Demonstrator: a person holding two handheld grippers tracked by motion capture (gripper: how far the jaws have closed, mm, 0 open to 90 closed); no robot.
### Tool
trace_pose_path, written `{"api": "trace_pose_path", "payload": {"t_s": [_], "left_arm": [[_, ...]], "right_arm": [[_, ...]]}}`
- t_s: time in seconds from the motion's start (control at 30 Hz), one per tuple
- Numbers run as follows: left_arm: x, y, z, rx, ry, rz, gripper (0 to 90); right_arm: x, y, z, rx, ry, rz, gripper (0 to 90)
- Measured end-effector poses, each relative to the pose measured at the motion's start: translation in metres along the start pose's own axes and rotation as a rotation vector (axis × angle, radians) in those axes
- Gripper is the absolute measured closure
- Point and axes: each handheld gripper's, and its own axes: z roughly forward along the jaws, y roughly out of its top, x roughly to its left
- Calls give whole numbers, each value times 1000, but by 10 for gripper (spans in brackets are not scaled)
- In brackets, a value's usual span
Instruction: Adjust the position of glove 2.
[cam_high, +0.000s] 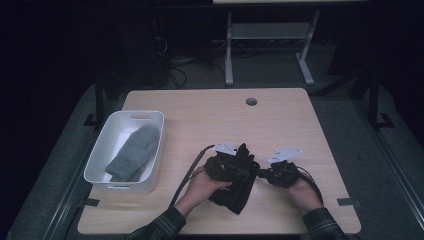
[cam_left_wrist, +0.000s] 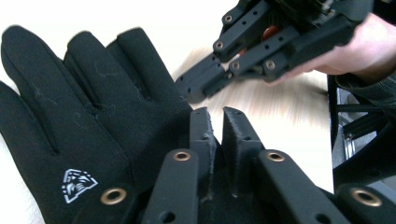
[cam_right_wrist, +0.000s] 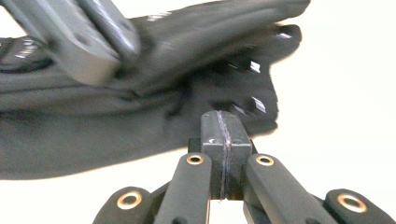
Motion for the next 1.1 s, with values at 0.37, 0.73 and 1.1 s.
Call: {"api": "trace_pose_path", "payload": {"t_s": [0.37,0.73,1.1], "left_arm": [[-4,-4,2,33,17,15,891],[-15,-14,32,179,51,103,893],[-14,-20,16,224,69,121,893]], "right_arm": [[-29,-30,-32,-21,-115,98,411],[-38,-45,-34,4,-175,135,233],[-41,-48,-30,6,-192,132,192]]}}
